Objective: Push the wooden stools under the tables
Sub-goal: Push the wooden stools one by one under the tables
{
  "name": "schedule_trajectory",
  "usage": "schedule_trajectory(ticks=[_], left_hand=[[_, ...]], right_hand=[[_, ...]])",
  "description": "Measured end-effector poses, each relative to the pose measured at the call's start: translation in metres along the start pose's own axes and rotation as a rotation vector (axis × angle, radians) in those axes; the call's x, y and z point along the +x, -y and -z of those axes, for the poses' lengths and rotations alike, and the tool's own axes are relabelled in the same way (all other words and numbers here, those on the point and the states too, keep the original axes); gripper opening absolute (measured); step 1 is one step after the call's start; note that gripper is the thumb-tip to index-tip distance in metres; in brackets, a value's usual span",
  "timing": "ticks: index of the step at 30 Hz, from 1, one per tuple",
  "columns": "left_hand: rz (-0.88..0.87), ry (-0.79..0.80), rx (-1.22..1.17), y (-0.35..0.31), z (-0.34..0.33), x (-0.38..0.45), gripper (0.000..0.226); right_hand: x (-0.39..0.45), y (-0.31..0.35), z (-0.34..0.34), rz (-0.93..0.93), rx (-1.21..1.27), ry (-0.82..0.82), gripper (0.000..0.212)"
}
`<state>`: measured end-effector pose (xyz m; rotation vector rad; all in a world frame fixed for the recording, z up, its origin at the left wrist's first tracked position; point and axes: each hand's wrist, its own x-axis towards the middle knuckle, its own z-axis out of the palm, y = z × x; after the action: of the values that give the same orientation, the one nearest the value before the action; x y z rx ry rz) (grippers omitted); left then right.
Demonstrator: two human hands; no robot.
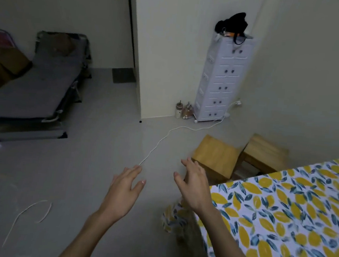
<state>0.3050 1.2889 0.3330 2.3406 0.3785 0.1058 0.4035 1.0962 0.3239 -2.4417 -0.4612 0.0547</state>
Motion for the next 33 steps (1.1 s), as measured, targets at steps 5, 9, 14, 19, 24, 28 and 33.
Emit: schedule_trajectory(ticks=[5, 9, 14, 19, 24, 28, 33], left_hand=[[-0.159, 0.139, 0.011, 0.012, 0.006, 0.143, 0.044], [-0.278, 0.222, 0.04, 0.011, 0.017, 0.268, 0.045], [-0.383, 0.308, 0.044, -0.021, 0.014, 0.41, 0.041], [-0.514, 0.46, 0.012, -0.067, -0.029, 0.522, 0.04], [-0.667, 0.588, 0.061, -0.12, -0.097, 0.638, 0.044], [-0.714, 0.71, 0.105, -0.163, -0.143, 0.71, 0.048], [-0.757, 0.824, 0.112, -0.214, -0.195, 0.79, 0.051]], right_hand=[[0.119, -0.018, -0.021, -0.134, -0.002, -0.114, 0.052], [0.212, -0.024, -0.025, -0.245, 0.01, -0.171, 0.057], [0.304, -0.04, -0.01, -0.407, -0.01, -0.254, 0.061], [0.364, -0.083, 0.009, -0.606, -0.026, -0.394, 0.058], [0.444, -0.157, 0.034, -0.744, 0.018, -0.521, 0.059], [0.511, -0.208, 0.064, -0.842, 0.095, -0.562, 0.062], [0.58, -0.256, 0.099, -0.938, 0.115, -0.572, 0.06]])
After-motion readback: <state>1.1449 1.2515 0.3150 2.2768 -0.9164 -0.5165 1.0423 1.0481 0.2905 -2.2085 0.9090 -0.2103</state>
